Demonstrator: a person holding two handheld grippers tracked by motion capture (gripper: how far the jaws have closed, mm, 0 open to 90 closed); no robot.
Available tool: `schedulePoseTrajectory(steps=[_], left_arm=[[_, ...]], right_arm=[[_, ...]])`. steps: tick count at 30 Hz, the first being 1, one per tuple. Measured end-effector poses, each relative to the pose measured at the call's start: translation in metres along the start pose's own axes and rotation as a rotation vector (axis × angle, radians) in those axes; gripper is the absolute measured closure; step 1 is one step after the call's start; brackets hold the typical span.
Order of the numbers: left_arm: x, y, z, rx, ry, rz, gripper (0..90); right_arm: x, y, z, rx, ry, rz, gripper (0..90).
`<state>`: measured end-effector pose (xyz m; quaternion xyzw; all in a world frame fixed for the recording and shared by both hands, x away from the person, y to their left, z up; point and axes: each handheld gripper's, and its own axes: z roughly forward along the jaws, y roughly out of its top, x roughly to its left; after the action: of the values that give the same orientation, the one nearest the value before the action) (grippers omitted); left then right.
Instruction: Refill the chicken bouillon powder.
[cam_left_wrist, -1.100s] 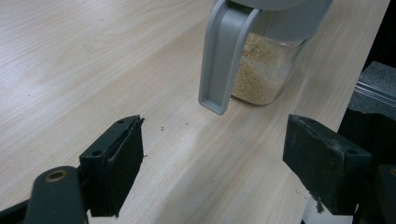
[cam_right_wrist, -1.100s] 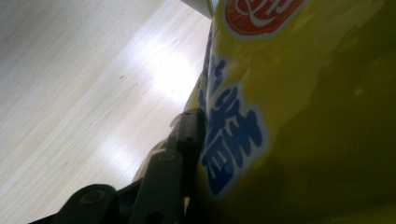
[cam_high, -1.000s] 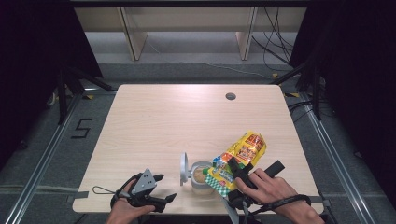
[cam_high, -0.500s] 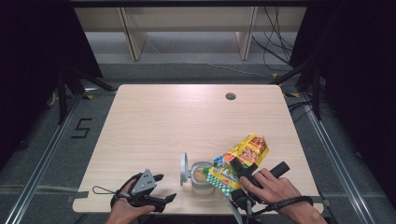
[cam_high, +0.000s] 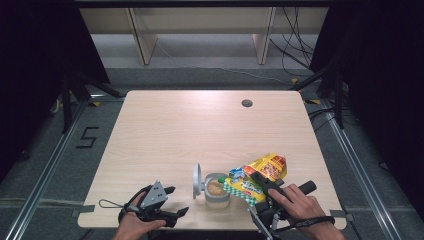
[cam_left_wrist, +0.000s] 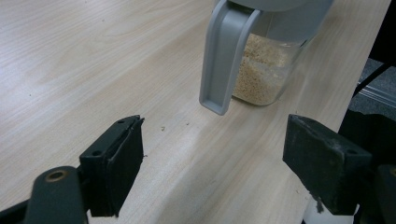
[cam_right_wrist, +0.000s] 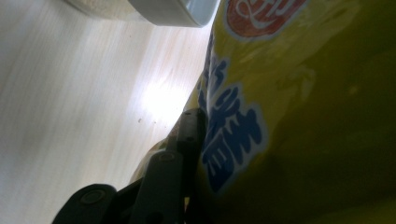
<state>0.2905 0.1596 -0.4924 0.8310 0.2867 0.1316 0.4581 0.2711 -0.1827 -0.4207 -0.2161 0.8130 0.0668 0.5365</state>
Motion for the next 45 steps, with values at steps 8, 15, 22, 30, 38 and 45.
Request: schedulePoseTrajectory(steps=[8, 15, 22, 30, 38, 45], left_arm=[[-0.001, 0.0, -0.001, -0.003, 0.004, -0.02, 19.6], [-0.001, 0.001, -0.001, -0.005, -0.005, -0.017, 19.7], [0.0, 0.002, -0.002, -0.001, -0.003, 0.004, 19.6], [0.0, 0.002, -0.001, -0.005, -0.006, 0.005, 19.6], [-0.001, 0.002, -0.002, 0.008, -0.005, -0.012, 19.6], [-0.002, 0.002, -0.003, 0.002, 0.004, -0.019, 19.6]], right_arm=[[0.004, -0.01, 0.001, -0.043, 0.018, 0.109, 74.0], [0.006, -0.023, 0.002, -0.112, 0.049, 0.279, 74.6], [0.009, -0.041, 0.013, -0.174, 0.081, 0.428, 78.3], [0.013, -0.057, 0.024, -0.234, 0.104, 0.737, 81.6], [0.015, -0.073, 0.034, -0.298, 0.097, 0.954, 84.5], [0.022, -0.094, 0.04, -0.3, 0.058, 1.131, 85.5]])
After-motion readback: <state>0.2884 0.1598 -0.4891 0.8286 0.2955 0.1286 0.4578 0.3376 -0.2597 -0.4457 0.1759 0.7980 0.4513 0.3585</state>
